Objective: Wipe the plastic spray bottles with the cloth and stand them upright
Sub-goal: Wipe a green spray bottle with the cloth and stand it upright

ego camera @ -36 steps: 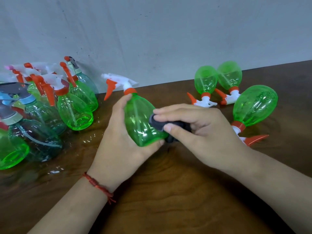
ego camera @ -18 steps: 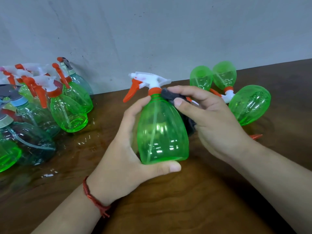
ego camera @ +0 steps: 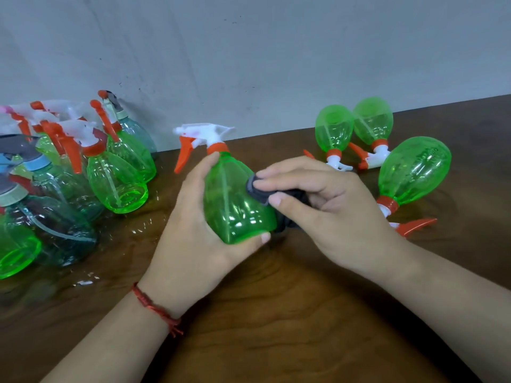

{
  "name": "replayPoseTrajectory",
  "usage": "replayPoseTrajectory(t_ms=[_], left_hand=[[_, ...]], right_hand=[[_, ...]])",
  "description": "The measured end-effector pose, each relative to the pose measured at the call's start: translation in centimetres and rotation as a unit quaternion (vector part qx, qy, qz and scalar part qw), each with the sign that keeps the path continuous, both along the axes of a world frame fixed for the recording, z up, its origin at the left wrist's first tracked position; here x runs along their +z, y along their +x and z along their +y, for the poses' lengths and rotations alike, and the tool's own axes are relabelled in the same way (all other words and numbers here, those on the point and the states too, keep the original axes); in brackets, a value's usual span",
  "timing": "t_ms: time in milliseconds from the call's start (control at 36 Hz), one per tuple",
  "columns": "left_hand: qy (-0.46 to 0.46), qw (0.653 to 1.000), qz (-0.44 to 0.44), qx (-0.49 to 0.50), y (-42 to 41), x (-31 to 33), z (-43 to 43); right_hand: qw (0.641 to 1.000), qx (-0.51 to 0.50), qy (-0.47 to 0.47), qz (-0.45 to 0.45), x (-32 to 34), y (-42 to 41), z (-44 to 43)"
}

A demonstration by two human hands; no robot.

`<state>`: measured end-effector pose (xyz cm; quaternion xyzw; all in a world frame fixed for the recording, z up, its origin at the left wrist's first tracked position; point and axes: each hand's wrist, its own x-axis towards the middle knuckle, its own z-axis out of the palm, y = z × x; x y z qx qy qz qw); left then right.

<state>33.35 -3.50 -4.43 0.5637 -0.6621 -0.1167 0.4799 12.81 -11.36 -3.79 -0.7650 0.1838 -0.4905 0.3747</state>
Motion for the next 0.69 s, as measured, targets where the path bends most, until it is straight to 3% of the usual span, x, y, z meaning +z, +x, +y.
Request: replayPoseTrajectory(t_ms=[139, 278, 500, 583, 694], left_hand=[[0.022, 0.996, 0.061, 0.056, 0.5, 0.3, -0.1], [0.034, 0.997, 0.058, 0.047, 0.1, 0.4, 0.0], [0.020, 0.996, -0.065, -0.065, -1.3, 0.5, 0.7], [0.034, 0.992, -0.028, -0.116, -1.5, 0.4, 0.8], [0.034, 0.992, 0.027, -0.121, -1.5, 0.5, 1.2]], right_hand=[[0.996, 0.009, -0.069, 0.054, 0.4, -0.1, 1.0], [0.992, -0.010, -0.111, 0.054, 0.5, -0.1, 0.9], [0.998, -0.052, 0.014, -0.021, 0.5, -0.2, -0.6], [0.991, 0.004, 0.111, -0.080, 0.9, -0.2, -0.7], [0.981, 0.033, 0.151, -0.113, 1.0, -0.1, -0.7]])
